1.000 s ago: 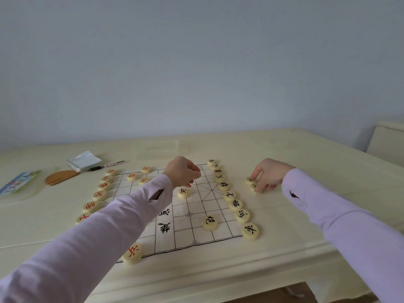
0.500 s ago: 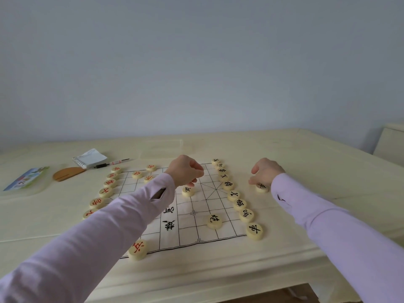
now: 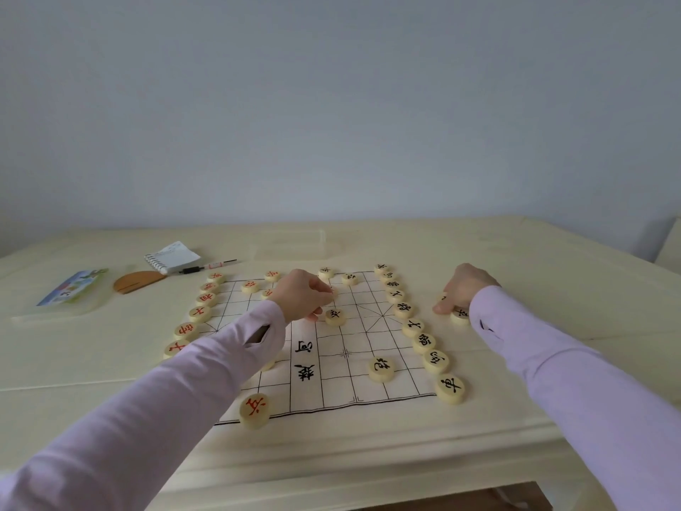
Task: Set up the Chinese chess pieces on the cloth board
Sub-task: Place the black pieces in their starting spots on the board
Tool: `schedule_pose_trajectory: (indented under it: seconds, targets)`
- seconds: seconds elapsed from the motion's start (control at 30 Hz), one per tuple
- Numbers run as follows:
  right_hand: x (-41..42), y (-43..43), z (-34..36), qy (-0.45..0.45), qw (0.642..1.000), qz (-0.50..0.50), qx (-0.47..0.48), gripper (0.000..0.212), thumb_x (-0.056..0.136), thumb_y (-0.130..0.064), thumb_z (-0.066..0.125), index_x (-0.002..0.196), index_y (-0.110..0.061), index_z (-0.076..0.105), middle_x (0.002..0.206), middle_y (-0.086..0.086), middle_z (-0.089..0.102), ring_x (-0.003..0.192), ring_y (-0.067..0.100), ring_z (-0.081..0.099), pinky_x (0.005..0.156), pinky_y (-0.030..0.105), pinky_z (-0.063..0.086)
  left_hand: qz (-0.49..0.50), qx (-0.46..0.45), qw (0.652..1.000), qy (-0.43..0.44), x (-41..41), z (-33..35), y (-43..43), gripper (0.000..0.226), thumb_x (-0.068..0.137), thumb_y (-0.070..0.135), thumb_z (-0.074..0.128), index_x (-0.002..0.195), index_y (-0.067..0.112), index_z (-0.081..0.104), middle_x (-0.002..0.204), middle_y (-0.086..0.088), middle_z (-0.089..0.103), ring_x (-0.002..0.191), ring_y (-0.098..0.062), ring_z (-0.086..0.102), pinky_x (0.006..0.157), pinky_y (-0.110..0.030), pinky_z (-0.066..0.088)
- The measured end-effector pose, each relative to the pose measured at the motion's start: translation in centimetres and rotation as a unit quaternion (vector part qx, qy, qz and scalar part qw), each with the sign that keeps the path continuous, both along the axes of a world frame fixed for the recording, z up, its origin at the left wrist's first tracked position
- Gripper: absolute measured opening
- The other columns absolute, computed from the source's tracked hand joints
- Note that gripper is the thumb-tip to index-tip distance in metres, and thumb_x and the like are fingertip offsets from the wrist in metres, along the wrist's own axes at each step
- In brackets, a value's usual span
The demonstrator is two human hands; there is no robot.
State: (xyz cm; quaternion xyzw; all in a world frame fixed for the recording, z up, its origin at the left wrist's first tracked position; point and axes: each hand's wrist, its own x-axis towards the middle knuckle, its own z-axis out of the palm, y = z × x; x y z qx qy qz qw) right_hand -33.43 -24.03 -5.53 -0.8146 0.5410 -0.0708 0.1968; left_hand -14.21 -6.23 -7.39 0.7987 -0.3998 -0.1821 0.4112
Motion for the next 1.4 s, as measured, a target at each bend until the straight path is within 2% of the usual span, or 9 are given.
schedule_pose_trajectory:
  seconds: [0.1,0.3,0.4,0.53,0.7,1.0,1.2,1.27,1.4]
  targets:
    - [0.0,0.1,-0.5,-0.010,1.000,-0.008,-0.010,0.041,0.067,-0.028,0.081,0.102,-0.014,0.064,0.102,0.007,0.066,0.088,0.025,0.060,0.071,0.026,0.043,0.004,-0.006,1.000,-0.007,0.2,0.3,0.4,0.010,0.089,0.009,0.060,0.095,0.004,0.067,0.073,-0.002,0.061,0.061,-0.012,0.058,0.059,-0.019,0.055]
    - [1.4,0.9,0.8,-0.163,0.985,0.005,-0.048,0.021,0.079,-0.019,0.070,0.095,-0.006,0.071,0.088,0.012,0.069,0.084,0.027,0.065,0.067,0.025,0.049,0.016,-0.025,1.000,-0.006,0.9,0.9,0.7,0.012,0.089,0.009,0.060,0.097,0.005,0.067,0.078,-0.007,0.065,0.064,-0.015,0.061,0.073,-0.028,0.058]
    - [2.8,2.8,1.6,-0.294,0.950,0.066,0.082,0.025,0.083,-0.007,0.068,0.103,0.006,0.065,0.078,0.015,0.066,0.060,0.019,0.065,0.063,0.025,0.057,0.010,-0.050,0.998,0.024,0.5,0.9,0.7,0.012,0.089,0.013,0.061,0.095,0.005,0.067,0.079,-0.007,0.065,0.066,-0.016,0.062,0.078,-0.030,0.058]
    - [4.2,5.9,2.0,-0.338,0.895,0.142,0.255,0.026,0.085,0.001,0.064,0.106,0.015,0.060,0.071,0.014,0.062,0.047,0.010,0.064,0.052,0.018,0.056,-0.044,-0.075,0.992,0.089,-0.3,1.2,1.0,0.030,0.088,0.030,0.064,0.095,0.001,0.068,0.082,-0.008,0.067,0.067,-0.013,0.062,0.074,-0.025,0.057]
    - [5.1,7.7,1.5,-0.334,0.859,0.176,0.345,0.007,0.082,0.002,0.066,0.085,0.008,0.064,0.071,0.013,0.065,0.056,0.013,0.067,0.057,0.019,0.058,-0.096,-0.063,0.984,0.138,-0.4,1.5,1.5,0.028,0.083,0.021,0.069,0.100,-0.001,0.068,0.081,-0.007,0.067,0.069,-0.013,0.062,0.072,-0.022,0.058]
    - [5.6,8.3,0.9,-0.281,0.862,0.214,0.365,0.019,0.089,-0.006,0.060,0.097,0.011,0.062,0.078,0.013,0.068,0.056,0.012,0.068,0.058,0.020,0.058,-0.104,-0.020,0.979,0.172,0.2,1.8,2.0,0.011,0.084,0.008,0.067,0.092,0.000,0.069,0.071,-0.005,0.063,0.060,-0.009,0.060,0.066,-0.017,0.056]
    - [6.4,8.4,1.0,-0.253,0.912,0.216,0.240,0.021,0.088,0.002,0.059,0.107,0.012,0.060,0.074,0.012,0.061,0.061,0.016,0.062,0.057,0.019,0.056,0.034,-0.048,0.991,0.118,1.9,2.9,2.3,0.022,0.086,0.010,0.065,0.102,-0.006,0.067,0.073,-0.009,0.063,0.049,-0.009,0.060,0.065,-0.019,0.057]
    - [6.8,8.7,0.9,-0.197,0.933,0.241,0.178,0.023,0.084,0.003,0.063,0.107,0.005,0.062,0.074,0.009,0.060,0.062,0.017,0.059,0.062,0.022,0.056,0.071,-0.058,0.988,0.121,2.4,3.0,2.7,0.022,0.088,0.010,0.064,0.102,-0.006,0.066,0.071,-0.008,0.062,0.045,-0.008,0.059,0.061,-0.019,0.056]
    - [7.4,9.2,1.0,-0.057,0.949,0.291,0.110,0.021,0.077,-0.013,0.075,0.096,-0.008,0.069,0.082,0.007,0.063,0.072,0.019,0.059,0.076,0.031,0.056,0.071,-0.046,0.987,0.137,2.7,3.1,4.1,0.024,0.087,0.008,0.064,0.104,-0.008,0.065,0.075,-0.011,0.063,0.059,-0.016,0.060,0.061,-0.019,0.057]
